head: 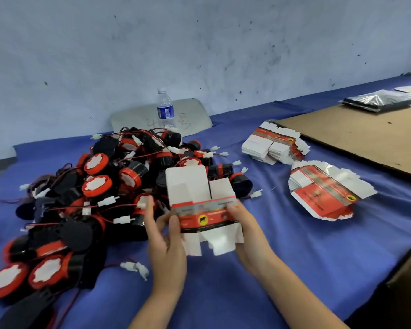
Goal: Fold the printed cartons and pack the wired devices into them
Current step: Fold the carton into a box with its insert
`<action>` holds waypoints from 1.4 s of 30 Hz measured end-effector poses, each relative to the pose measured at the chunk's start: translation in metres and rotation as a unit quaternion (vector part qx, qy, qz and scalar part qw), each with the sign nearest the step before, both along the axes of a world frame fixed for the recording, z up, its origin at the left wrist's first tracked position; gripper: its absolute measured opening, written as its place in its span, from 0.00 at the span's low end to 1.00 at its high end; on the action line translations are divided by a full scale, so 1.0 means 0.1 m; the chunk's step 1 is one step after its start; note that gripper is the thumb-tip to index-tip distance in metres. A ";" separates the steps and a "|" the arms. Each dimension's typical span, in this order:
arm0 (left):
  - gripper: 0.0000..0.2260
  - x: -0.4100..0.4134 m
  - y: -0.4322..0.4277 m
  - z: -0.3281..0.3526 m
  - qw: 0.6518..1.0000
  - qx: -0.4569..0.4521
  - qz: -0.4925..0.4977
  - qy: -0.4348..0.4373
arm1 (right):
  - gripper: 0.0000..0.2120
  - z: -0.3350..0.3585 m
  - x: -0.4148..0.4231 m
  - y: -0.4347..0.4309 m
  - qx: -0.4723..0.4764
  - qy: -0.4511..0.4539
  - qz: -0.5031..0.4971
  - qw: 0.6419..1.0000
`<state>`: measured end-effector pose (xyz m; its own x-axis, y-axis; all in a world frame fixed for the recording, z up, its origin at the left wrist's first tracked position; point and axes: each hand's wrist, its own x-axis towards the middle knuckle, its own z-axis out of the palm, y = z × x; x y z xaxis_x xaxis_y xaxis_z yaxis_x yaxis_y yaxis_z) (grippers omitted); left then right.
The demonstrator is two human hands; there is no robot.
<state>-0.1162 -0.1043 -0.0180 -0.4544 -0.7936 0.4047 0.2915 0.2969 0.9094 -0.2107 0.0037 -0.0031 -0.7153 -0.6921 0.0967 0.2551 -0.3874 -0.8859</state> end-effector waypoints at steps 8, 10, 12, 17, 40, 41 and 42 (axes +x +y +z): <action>0.43 0.03 -0.04 0.03 0.950 -0.297 -0.018 -0.097 | 0.20 0.10 -0.06 0.10 -0.039 -0.031 0.013 0.999; 0.45 0.00 -0.07 -0.01 0.895 -0.425 -0.024 -0.133 | 0.19 0.10 -0.06 0.12 -0.006 -0.016 0.011 1.000; 0.40 -0.02 -0.08 -0.06 0.882 -0.447 -0.041 -0.142 | 0.17 0.11 -0.06 0.15 0.010 -0.028 0.012 0.999; 0.28 0.04 -0.06 0.03 0.960 -0.264 -0.062 -0.064 | 0.19 0.17 -0.07 0.20 -0.064 -0.037 0.032 0.997; 0.23 0.12 0.02 0.09 0.990 -0.085 -0.107 -0.029 | 0.14 0.07 0.00 0.12 0.040 0.084 0.047 0.995; 0.19 0.12 0.04 0.09 0.991 -0.076 -0.110 -0.032 | 0.12 0.07 0.00 0.12 0.035 0.087 0.040 0.995; 0.16 0.11 0.05 0.09 0.991 -0.066 -0.114 -0.034 | 0.11 0.07 0.00 0.13 0.032 0.091 0.034 0.995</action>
<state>-0.1049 -0.0994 -0.0088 -0.6455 -0.6096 0.4601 0.3040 0.3475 0.8870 -0.2106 0.0163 0.0043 -0.6415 -0.7472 0.1735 0.1124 -0.3152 -0.9423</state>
